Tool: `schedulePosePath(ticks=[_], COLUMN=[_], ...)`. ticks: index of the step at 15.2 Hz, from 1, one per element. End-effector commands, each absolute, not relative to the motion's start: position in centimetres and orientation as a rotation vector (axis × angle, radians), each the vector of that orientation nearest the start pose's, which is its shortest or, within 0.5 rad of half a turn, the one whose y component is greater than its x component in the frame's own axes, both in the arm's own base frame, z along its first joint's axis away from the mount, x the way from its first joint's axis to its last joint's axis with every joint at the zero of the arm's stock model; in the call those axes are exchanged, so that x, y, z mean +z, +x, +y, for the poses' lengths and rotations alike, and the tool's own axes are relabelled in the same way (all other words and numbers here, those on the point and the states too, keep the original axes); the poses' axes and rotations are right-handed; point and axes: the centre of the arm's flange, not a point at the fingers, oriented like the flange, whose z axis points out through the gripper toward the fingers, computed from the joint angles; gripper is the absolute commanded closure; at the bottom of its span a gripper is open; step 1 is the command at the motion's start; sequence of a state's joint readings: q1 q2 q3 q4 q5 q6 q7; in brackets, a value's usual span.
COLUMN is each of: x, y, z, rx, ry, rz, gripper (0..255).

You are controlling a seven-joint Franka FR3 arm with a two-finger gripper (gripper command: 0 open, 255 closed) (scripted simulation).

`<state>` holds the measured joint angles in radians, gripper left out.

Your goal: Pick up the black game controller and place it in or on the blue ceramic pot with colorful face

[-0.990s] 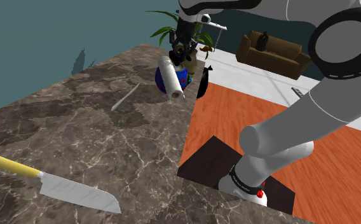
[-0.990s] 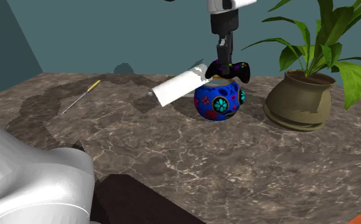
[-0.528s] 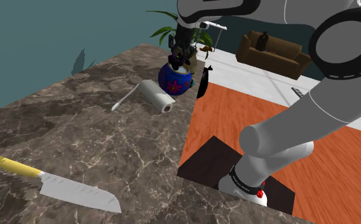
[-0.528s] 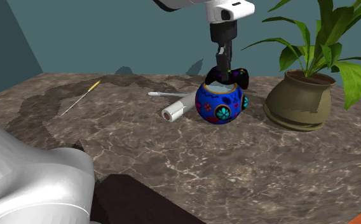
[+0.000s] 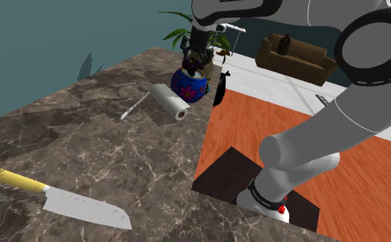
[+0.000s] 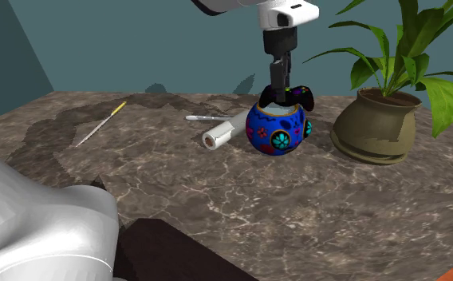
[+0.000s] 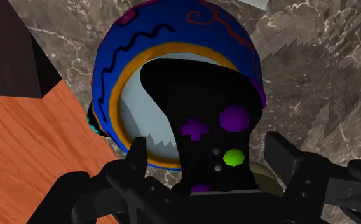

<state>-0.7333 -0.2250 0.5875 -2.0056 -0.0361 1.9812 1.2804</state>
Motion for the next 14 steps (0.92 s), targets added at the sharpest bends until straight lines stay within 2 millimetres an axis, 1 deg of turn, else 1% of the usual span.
schedulePosePath(ticks=[1, 2, 5, 6, 14], x=[55.2, 55.2, 59.0, 60.0, 60.0], y=[51.6, 51.7, 51.1, 51.0, 51.0], z=[-5.7, -5.6, -4.9, -4.8, -4.8], rx=[-0.352, -0.352, -0.352, -0.352, -0.352], ry=[-2.408, -2.407, -2.407, -2.407, -2.407], rz=[2.061, 2.061, 2.061, 2.061, 2.061], gripper=[0, 0, 0, 0, 0])
